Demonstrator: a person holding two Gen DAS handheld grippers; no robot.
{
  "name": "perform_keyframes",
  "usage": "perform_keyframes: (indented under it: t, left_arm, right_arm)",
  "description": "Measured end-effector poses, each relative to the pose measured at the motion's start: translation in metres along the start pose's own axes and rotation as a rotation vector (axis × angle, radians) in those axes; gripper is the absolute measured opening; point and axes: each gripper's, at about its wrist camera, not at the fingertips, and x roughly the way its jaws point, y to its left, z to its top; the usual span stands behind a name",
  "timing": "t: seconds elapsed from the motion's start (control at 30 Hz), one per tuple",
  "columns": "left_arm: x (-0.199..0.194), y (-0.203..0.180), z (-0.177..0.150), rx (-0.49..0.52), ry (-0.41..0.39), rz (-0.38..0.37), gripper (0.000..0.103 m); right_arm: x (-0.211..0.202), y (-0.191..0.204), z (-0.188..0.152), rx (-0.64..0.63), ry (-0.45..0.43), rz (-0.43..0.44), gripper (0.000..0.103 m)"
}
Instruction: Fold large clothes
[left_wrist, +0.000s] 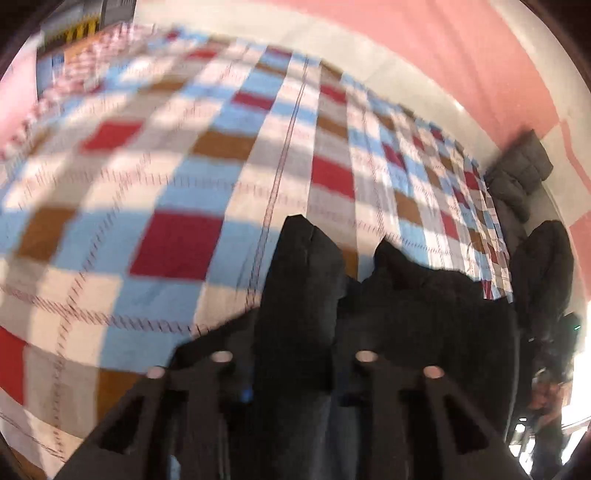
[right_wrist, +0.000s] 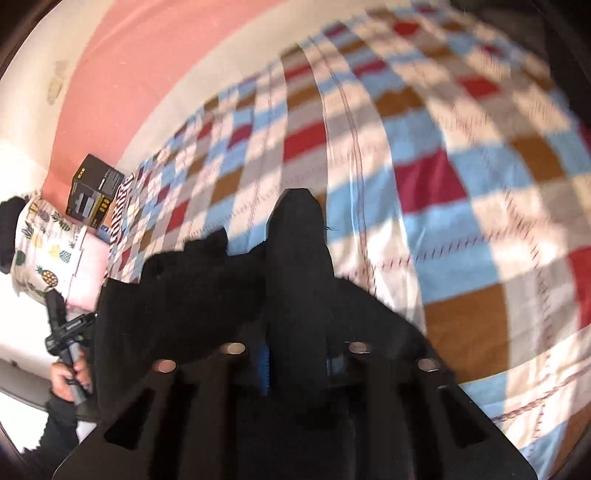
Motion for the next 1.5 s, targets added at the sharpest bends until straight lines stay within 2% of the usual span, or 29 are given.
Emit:
perform_keyframes:
  t: [0.13, 0.2, 0.27, 0.33, 0.37, 0.5, 0.63, 0.7, 0.77, 0.97, 1.07, 1.13, 1.2, 1.3, 1.4, 1.47, 1.5]
  left_arm:
    - [-0.029, -0.005, 0.027, 0.001, -0.138, -0.019, 0.024]
    - [-0.021, 0.0, 0.036, -0.007, -0.165, -0.024, 0.024]
    - [0.008, 0.005, 0.038, -0.02, -0.124, 0.02, 0.024]
    - [0.048, 0.005, 0.031, 0.034, -0.062, 0.108, 0.025]
    - [0.069, 0.008, 0.024, 0.046, -0.027, 0.141, 0.025]
    - [0.085, 0.019, 0.018, -0.002, -0.04, 0.127, 0.028]
    - [0.089, 0.024, 0.019, -0.028, -0.014, 0.114, 0.035]
    - [0.083, 0.021, 0.022, -0.023, 0.001, 0.142, 0.041]
    - [0.068, 0.016, 0.024, -0.008, -0.004, 0.158, 0.042]
    - [0.004, 0.013, 0.022, -0.044, -0.089, 0.15, 0.044]
    - [-0.041, -0.004, 0.001, -0.013, -0.162, 0.116, 0.044]
    - [-0.064, -0.025, -0.022, 0.043, -0.197, 0.086, 0.046]
    - [-0.078, -0.05, -0.055, 0.108, -0.198, 0.056, 0.047]
    - [-0.071, -0.074, -0.107, 0.178, -0.15, 0.043, 0.047]
    - [-0.039, -0.069, -0.138, 0.173, -0.08, 0.094, 0.047]
    - [-0.032, -0.064, -0.148, 0.209, -0.145, 0.108, 0.049]
    - [-0.028, -0.066, -0.149, 0.243, -0.16, 0.144, 0.049]
  right_arm:
    - [-0.027, 0.01, 0.021, -0.001, -0.115, -0.01, 0.017]
    - [-0.023, 0.009, 0.032, -0.006, -0.141, -0.041, 0.017]
    - [0.001, 0.0, 0.037, 0.006, -0.111, -0.076, 0.017]
    - [0.038, -0.011, 0.032, -0.004, -0.042, -0.149, 0.017]
    - [0.058, -0.02, 0.026, 0.015, -0.006, -0.156, 0.018]
    - [0.078, -0.032, 0.02, 0.046, -0.008, -0.156, 0.019]
    - [0.081, -0.036, 0.022, 0.047, 0.014, -0.17, 0.025]
    - [0.077, -0.034, 0.024, 0.054, 0.021, -0.182, 0.03]
    - [0.059, -0.026, 0.026, 0.043, 0.002, -0.214, 0.035]
    - [-0.027, 0.015, 0.006, -0.031, -0.158, -0.232, 0.04]
    - [-0.06, 0.045, -0.019, -0.091, -0.227, -0.224, 0.042]
    - [-0.069, 0.066, -0.044, -0.132, -0.232, -0.218, 0.043]
    - [-0.066, 0.085, -0.073, -0.163, -0.211, -0.193, 0.043]
    - [-0.047, 0.101, -0.114, -0.197, -0.183, -0.213, 0.043]
    - [-0.016, 0.095, -0.146, -0.243, -0.149, -0.299, 0.042]
    - [-0.009, 0.082, -0.154, -0.244, -0.179, -0.321, 0.041]
    - [-0.006, 0.076, -0.154, -0.241, -0.189, -0.348, 0.041]
